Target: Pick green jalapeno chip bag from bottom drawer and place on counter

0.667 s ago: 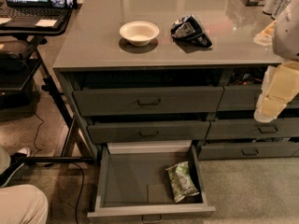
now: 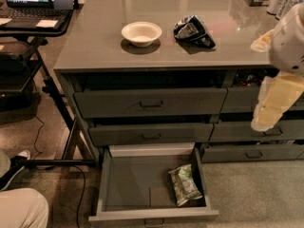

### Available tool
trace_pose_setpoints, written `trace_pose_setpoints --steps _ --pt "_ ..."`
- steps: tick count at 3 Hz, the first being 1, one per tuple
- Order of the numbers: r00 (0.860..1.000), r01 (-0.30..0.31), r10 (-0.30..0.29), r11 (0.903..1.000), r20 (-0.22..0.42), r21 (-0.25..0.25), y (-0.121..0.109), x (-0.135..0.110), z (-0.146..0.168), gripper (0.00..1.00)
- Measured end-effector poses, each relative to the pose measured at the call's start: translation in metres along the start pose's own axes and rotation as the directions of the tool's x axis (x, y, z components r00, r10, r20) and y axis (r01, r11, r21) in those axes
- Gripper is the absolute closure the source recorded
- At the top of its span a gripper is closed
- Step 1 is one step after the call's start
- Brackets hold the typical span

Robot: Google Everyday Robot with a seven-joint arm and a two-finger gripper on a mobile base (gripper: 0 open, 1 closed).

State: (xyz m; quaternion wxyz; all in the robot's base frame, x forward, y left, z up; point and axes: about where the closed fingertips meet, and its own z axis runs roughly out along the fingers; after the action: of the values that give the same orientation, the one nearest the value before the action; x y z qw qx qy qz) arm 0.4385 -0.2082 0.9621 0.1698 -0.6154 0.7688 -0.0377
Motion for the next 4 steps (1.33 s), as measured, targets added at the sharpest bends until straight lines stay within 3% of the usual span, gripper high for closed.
trace_pose_setpoints --steps 2,4 --pt "0.987 0.108 -0.106 0.9941 0.122 -0.008 0.031 -0.012 0.098 0.00" --pt "0.942 0.190 -0.176 0.9816 0.287 -0.022 0.057 -0.027 0.198 0.00"
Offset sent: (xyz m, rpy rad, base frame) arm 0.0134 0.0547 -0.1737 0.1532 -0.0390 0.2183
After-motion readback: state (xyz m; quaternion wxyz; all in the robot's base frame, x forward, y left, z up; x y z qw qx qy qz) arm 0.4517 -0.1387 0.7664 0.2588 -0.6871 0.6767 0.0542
